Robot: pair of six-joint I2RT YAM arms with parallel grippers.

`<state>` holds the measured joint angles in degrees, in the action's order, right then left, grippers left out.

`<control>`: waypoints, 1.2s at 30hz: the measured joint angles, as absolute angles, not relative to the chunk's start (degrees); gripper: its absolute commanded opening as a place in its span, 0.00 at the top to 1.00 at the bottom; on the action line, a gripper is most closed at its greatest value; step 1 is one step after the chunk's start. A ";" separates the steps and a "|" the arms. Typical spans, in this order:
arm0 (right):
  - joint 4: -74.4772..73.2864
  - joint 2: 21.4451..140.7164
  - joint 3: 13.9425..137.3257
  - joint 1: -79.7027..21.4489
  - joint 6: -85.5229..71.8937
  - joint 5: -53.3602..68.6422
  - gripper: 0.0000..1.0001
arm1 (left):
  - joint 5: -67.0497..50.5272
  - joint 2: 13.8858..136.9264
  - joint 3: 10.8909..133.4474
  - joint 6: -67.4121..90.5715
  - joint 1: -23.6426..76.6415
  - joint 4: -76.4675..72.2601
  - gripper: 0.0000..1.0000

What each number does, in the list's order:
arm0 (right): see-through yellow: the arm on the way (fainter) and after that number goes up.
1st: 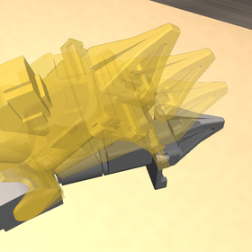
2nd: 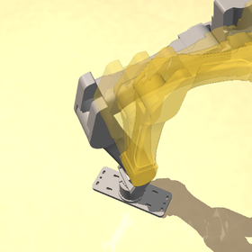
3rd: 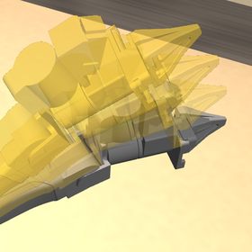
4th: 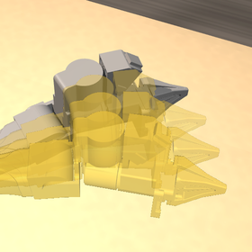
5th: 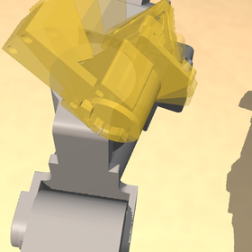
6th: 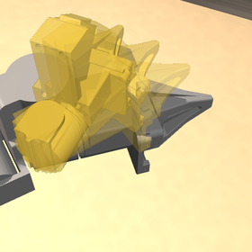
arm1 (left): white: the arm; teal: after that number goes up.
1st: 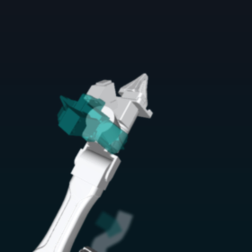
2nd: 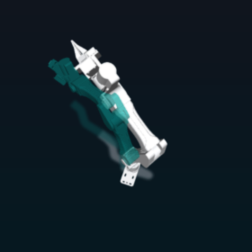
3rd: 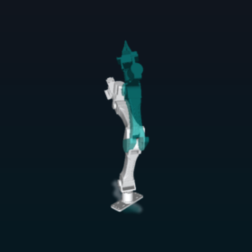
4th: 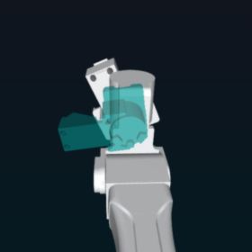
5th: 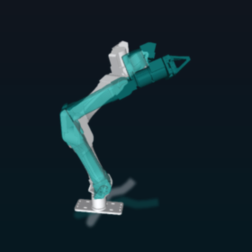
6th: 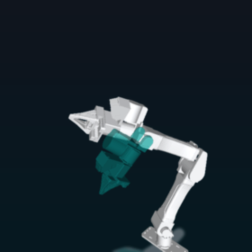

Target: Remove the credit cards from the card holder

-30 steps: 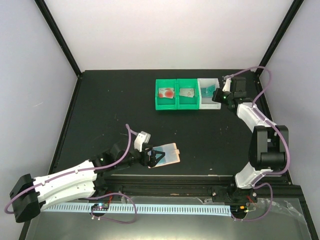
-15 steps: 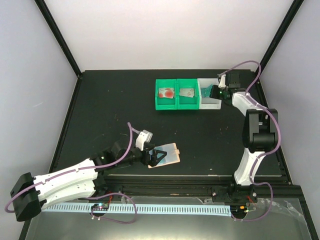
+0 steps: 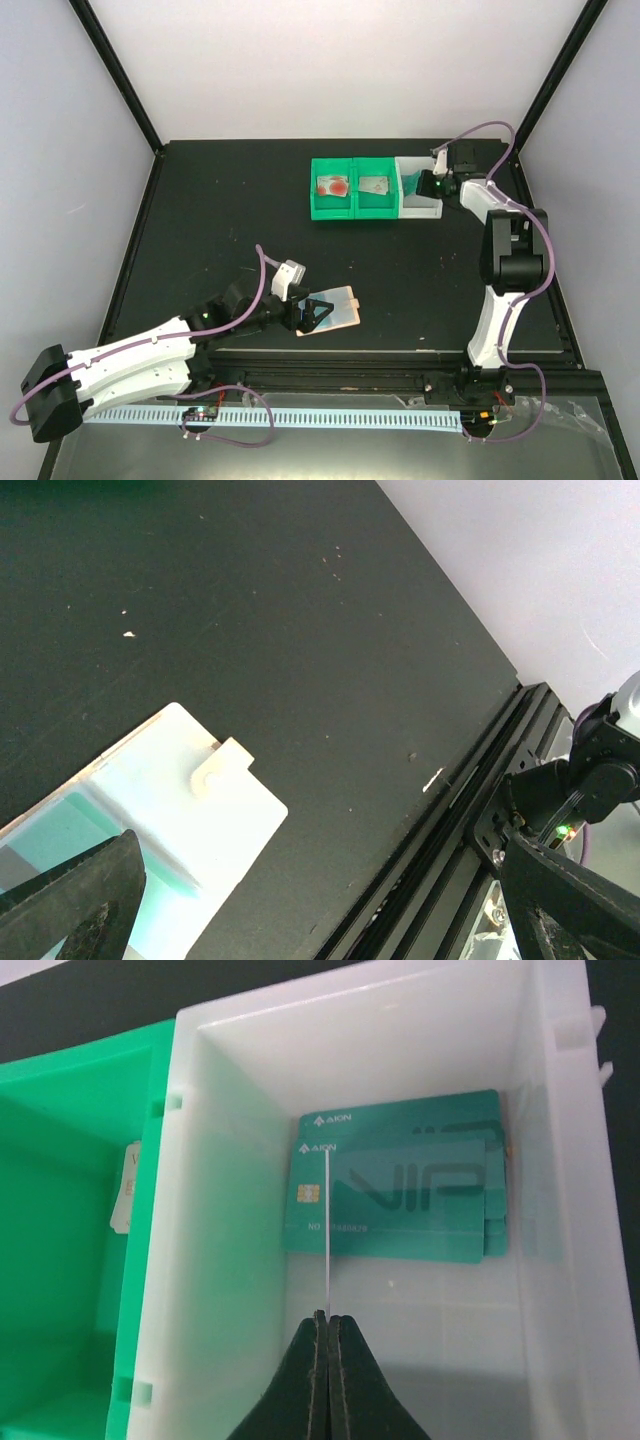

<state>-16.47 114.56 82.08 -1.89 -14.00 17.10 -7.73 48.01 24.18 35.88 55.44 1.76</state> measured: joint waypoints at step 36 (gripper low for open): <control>-21.30 122.13 90.52 -1.85 -17.19 15.57 0.82 | -7.70 48.01 24.21 35.70 55.44 2.20 0.01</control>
